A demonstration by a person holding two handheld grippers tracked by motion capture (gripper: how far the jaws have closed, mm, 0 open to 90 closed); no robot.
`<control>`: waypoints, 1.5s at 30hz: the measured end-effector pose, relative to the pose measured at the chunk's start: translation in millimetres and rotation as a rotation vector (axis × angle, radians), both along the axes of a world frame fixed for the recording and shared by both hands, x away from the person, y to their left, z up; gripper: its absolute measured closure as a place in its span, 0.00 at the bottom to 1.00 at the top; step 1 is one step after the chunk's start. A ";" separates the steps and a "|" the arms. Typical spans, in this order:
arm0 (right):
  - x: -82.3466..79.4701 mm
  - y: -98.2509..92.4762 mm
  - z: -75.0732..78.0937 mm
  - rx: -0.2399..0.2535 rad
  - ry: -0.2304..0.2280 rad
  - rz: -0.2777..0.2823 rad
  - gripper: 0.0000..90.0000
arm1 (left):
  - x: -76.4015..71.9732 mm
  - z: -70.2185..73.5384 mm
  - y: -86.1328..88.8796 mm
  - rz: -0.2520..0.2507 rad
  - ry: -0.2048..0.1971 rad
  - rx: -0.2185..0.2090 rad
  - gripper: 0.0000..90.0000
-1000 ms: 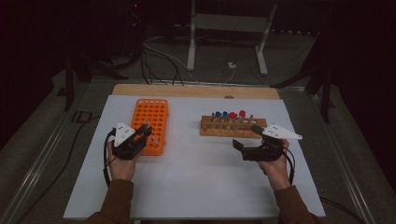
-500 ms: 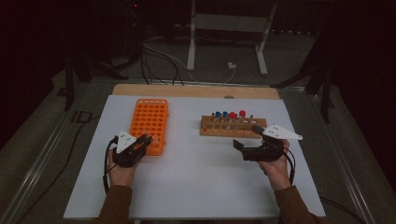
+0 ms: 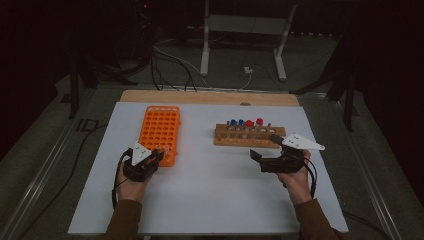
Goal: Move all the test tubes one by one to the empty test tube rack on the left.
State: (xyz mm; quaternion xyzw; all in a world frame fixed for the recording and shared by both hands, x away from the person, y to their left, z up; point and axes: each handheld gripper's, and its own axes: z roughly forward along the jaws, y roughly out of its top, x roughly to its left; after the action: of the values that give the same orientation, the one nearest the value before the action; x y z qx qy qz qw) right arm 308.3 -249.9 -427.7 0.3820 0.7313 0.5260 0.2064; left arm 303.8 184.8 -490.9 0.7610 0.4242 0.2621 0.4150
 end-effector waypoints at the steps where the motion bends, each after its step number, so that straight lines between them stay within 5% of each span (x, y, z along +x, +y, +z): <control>1: 0.0 0.2 -0.1 0.000 0.001 0.000 0.01 | -0.1 -0.1 -0.2 0.001 0.001 0.000 0.85; 8: 0.4 0.6 -0.4 -0.001 0.002 -0.001 0.01 | 1.5 -4.1 -2.4 0.000 0.020 0.021 0.85; 15: 2.2 -1.3 -0.2 -0.002 0.001 -0.010 0.01 | 0.7 -4.7 1.0 0.011 0.029 -0.021 0.82; 26: 17.9 -5.5 9.2 -0.035 -0.006 -0.057 0.04 | -13.8 10.1 15.2 0.029 -0.011 -0.167 0.42; 31: 33.1 -5.5 13.4 -0.057 0.007 -0.094 0.08 | -18.8 14.1 11.9 0.053 -0.028 -0.181 0.18; 36: 50.8 -7.3 10.2 -0.075 0.025 -0.143 0.19 | -21.9 19.4 7.5 0.066 -0.059 -0.186 0.02; 42: 68.8 -10.2 1.0 -0.079 0.053 -0.194 0.52 | -22.5 19.2 3.5 0.067 -0.070 -0.180 0.00; 45: 76.4 -7.9 -5.4 -0.094 0.067 -0.197 0.60 | -22.5 16.5 0.4 0.056 -0.063 -0.177 0.00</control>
State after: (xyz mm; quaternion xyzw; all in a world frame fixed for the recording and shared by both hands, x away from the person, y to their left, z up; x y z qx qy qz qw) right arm 384.7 -257.9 -433.1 0.4595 0.7205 0.4552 0.2502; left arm 281.3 185.3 -474.4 0.7004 0.4537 0.2589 0.4864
